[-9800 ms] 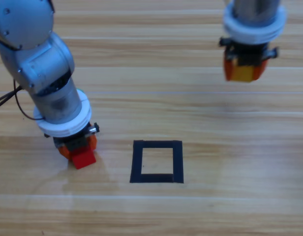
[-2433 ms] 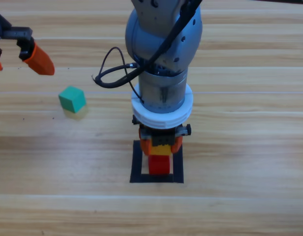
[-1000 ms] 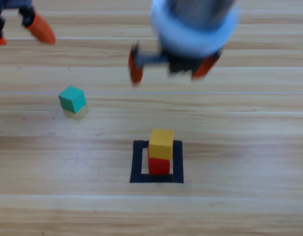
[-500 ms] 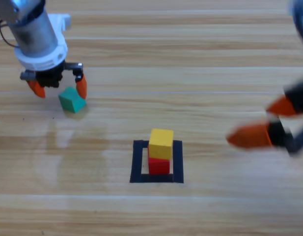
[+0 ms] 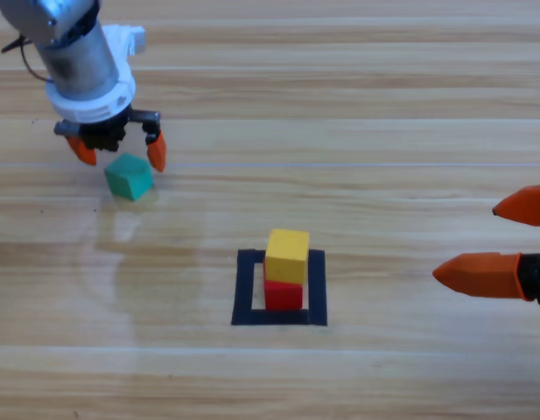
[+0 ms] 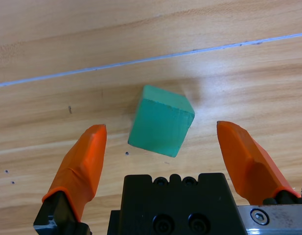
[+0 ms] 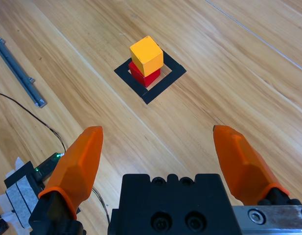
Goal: Stack the blocks in the rectangular block: red at the bottom, yellow in the middle, green on top
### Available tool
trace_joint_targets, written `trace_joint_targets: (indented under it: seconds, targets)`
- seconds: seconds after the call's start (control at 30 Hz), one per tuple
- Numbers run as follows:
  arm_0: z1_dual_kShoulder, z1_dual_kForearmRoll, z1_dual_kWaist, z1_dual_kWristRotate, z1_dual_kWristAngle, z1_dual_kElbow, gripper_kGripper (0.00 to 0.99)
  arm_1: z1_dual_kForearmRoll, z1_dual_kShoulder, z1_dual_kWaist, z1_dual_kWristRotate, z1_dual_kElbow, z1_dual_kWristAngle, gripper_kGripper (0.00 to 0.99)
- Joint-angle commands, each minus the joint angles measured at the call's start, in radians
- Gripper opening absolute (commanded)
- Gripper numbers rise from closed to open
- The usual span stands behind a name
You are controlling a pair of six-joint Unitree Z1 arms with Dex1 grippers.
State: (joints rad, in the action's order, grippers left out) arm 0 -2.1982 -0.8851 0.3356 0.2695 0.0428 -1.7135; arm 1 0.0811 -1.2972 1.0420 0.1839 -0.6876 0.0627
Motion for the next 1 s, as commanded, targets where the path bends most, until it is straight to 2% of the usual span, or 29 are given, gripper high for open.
trace_joint_targets:
  seconds: [0.03,0.53,0.63,0.73,0.83,0.87,0.9,0.97,1.0]
  targets:
    - [-0.067,0.011,-0.012,-0.055,0.011,-0.008,0.942,-0.018,-0.01,-0.023,0.002,0.006,0.012,0.99]
    - [-0.124,0.032,-0.003,-0.076,0.04,0.017,0.942,-0.012,-0.017,-0.023,0.003,0.006,0.009,0.99]
    - [-0.135,0.046,0.0,-0.076,0.042,0.018,0.908,-0.012,-0.019,-0.023,0.003,0.006,0.009,0.99]
    - [-0.152,0.054,0.002,-0.078,0.042,0.018,0.805,-0.011,-0.019,-0.023,0.003,0.006,0.009,0.99]
    - [-0.161,0.057,0.005,-0.078,0.049,0.02,0.583,-0.011,-0.019,-0.023,0.003,0.006,0.009,0.99]
    - [-0.163,0.057,0.005,-0.078,0.054,0.02,0.437,-0.011,-0.021,-0.023,0.003,0.006,0.008,0.99]
    - [-0.16,0.055,0.005,-0.078,0.058,0.02,0.354,-0.009,-0.021,-0.023,0.003,0.006,0.008,0.99]
    - [-0.155,0.055,0.005,-0.081,0.065,0.026,0.235,-0.007,-0.022,-0.023,0.003,0.006,0.008,0.99]
    - [-0.152,0.055,0.005,-0.081,0.065,0.032,0.212,-0.007,-0.022,-0.023,0.003,0.006,0.008,0.99]
